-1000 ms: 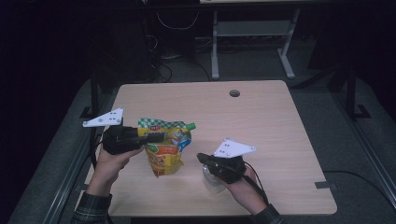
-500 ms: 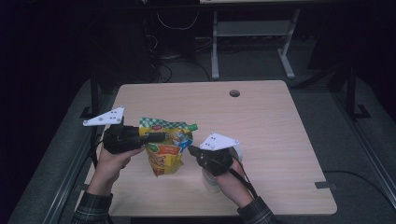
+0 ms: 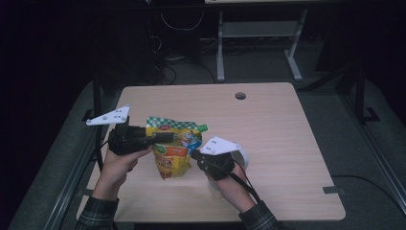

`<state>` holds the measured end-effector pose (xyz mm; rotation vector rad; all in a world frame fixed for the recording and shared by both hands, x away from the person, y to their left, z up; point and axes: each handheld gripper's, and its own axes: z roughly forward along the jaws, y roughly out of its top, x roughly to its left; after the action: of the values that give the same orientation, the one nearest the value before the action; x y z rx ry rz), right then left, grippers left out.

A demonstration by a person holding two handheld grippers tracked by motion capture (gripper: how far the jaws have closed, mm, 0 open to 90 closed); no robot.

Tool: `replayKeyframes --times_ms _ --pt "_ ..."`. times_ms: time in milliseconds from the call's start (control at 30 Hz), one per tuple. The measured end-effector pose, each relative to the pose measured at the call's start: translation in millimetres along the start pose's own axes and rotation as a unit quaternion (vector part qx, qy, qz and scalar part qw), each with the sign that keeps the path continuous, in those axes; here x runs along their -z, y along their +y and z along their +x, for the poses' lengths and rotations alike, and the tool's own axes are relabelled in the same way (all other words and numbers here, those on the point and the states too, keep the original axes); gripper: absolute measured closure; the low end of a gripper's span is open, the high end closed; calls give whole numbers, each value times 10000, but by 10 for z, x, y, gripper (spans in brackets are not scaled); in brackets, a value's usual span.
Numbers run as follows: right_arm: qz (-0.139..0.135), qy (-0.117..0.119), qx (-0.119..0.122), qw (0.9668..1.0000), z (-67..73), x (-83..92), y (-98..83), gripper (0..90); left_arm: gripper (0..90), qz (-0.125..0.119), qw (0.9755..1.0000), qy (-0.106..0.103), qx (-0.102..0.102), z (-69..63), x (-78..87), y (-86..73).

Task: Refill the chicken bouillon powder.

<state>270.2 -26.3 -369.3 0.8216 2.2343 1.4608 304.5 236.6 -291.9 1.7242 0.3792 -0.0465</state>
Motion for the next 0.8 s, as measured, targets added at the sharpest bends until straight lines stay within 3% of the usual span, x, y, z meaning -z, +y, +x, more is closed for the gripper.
replayKeyframes --times_ms 200,533,800 --pt "-125 -11 16 9999 42 -28 38 897 900 -20 10000 2 -37 -46 -5 70" --pt "-98 80 150 9998 180 -98 3 897 900 188 9996 5 -202 -97 -64 236" --pt "-186 14 281 9994 289 -117 -9 897 900 305 9991 58 -299 -143 -116 350"
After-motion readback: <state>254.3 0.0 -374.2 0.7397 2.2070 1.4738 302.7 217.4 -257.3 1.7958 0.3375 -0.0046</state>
